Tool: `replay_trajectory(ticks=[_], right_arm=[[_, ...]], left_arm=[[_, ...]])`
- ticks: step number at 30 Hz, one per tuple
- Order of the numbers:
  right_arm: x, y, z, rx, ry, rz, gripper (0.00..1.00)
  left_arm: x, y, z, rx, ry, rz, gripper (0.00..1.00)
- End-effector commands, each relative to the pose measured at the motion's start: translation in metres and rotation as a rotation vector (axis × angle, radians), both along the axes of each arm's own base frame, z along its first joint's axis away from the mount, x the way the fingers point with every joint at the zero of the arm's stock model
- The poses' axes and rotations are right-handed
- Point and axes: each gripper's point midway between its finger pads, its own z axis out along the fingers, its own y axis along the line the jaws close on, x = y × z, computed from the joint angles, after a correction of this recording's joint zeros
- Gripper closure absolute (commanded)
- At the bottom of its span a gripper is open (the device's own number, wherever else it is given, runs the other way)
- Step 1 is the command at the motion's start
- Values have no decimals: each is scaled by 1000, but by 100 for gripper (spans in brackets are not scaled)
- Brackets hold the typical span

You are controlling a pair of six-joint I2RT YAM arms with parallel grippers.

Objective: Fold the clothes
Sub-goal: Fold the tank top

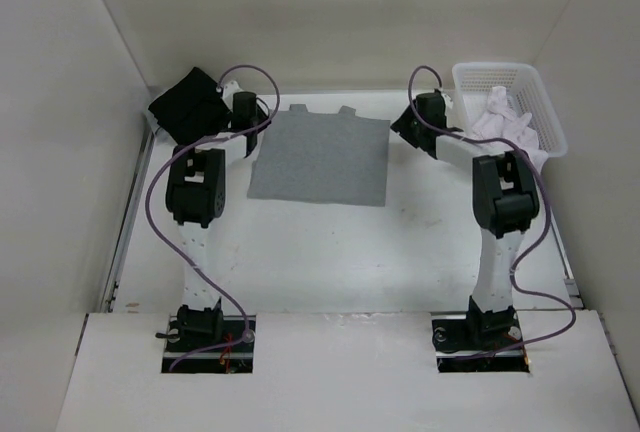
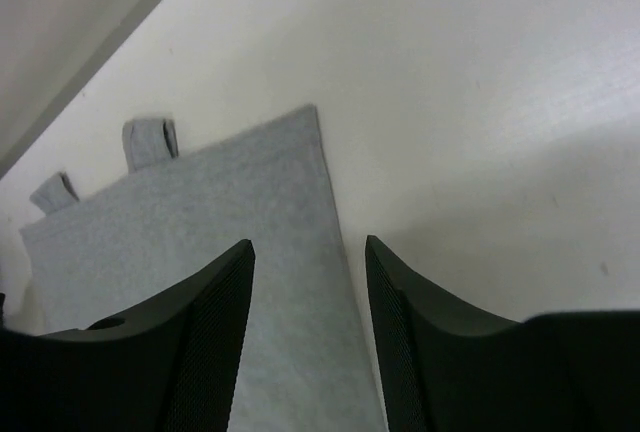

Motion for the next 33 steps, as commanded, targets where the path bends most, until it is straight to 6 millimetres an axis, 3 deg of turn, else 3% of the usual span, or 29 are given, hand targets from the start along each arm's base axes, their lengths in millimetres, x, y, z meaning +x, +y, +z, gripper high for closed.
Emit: replay_trajectory(ticks=[1, 2, 4, 5, 6, 8, 10, 14, 18, 22, 25, 33], right_arm=[[-27, 10, 69, 23, -160, 5, 47], [-41, 12, 69, 20, -166, 2, 47], [-70, 20, 56, 8, -137, 21, 60], [-81, 24, 49, 6, -119, 32, 66], [-100, 30, 37, 8, -84, 55, 80], [-127, 37, 21, 3, -38, 80, 90], [-153, 39, 8, -12, -8, 90, 88], [-191, 37, -5, -45, 10, 95, 57], [-207, 37, -21, -43, 33, 103, 51], [-213, 43, -33, -23, 64, 117, 51], [-215, 49, -37, 6, 75, 136, 54], [-230, 52, -40, 34, 89, 156, 52]], left_arm=[[-25, -9, 110, 2, -208, 2, 71], [-42, -10, 112, 4, -204, 12, 71], [-81, -13, 102, 8, -176, 39, 70], [-100, -16, 93, 18, -156, 38, 69], [-121, -17, 82, 35, -129, 36, 67], [-158, -11, 57, 36, -72, 42, 65], [-189, -7, 36, 7, -14, 40, 63], [-232, -2, 9, -52, 70, 24, 60], [-253, 5, -11, -91, 131, 21, 59], [-257, 10, -24, -141, 165, 44, 57], [-254, 11, -28, -169, 168, 54, 58], [-271, 22, -36, -178, 189, 101, 60]])
